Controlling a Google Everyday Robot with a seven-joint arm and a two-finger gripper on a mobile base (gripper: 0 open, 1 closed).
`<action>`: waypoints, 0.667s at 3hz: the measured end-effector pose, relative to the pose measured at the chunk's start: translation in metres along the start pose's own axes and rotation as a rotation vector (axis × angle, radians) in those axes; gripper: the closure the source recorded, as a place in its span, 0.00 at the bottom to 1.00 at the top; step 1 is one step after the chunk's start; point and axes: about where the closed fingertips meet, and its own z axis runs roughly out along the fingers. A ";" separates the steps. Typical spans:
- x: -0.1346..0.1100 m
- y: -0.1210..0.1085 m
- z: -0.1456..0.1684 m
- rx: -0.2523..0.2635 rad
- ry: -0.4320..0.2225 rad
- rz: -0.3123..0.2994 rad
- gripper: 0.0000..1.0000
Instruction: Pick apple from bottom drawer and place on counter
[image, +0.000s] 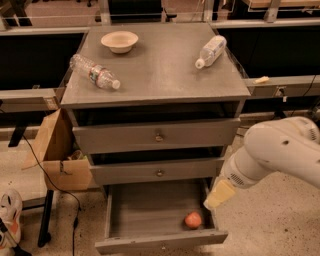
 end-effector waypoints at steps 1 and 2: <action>-0.039 0.010 0.072 -0.055 -0.046 0.111 0.00; -0.049 0.013 0.087 -0.073 -0.058 0.212 0.00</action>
Offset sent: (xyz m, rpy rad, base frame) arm 0.0364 0.0465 -0.0625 0.1014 0.0264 -0.0957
